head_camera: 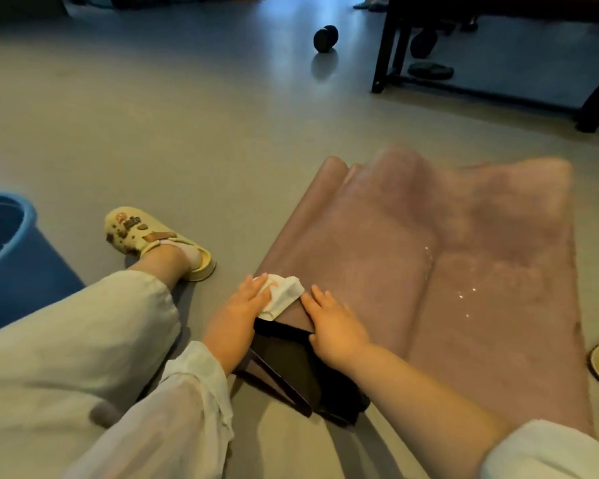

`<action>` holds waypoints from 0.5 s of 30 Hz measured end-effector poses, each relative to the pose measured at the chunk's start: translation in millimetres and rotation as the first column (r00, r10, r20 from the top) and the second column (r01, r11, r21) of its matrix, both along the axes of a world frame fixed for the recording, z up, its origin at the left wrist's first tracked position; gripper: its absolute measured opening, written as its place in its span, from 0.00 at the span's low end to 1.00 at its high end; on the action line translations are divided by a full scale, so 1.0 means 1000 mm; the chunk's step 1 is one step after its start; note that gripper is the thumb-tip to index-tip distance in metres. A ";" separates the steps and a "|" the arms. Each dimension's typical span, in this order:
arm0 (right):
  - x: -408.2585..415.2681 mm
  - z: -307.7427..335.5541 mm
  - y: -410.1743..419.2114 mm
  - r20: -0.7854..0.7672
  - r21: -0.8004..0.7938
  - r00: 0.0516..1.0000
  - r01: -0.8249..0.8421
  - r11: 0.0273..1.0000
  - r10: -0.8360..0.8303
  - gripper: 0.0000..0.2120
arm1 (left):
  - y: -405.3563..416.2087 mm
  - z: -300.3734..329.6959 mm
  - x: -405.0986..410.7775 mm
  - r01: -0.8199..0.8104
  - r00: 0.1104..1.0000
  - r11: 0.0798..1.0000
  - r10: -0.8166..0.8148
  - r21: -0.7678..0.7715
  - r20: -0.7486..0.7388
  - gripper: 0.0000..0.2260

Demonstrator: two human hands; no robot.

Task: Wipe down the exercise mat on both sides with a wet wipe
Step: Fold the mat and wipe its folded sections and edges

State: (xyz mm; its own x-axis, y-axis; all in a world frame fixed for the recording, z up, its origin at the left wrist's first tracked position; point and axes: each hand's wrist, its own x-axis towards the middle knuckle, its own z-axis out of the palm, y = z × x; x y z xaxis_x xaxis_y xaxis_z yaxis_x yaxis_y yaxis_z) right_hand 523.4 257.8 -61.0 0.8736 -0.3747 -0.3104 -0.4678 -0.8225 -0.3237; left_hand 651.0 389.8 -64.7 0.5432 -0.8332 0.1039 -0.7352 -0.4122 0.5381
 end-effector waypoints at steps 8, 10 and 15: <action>-0.061 -0.039 0.019 0.063 -0.360 0.991 0.134 0.923 -0.119 0.43 | 0.005 -0.023 0.008 0.022 0.998 0.979 -0.033 0.201 0.047 0.28; -0.081 -0.050 0.020 0.084 -0.315 0.967 0.255 0.914 -0.241 0.40 | 0.003 -0.018 0.007 0.045 0.997 0.988 -0.054 0.145 0.061 0.29; -0.097 -0.065 0.005 0.058 -0.177 0.948 0.320 0.931 -0.314 0.41 | -0.012 -0.002 0.000 0.326 0.917 0.940 -0.340 0.096 0.210 0.31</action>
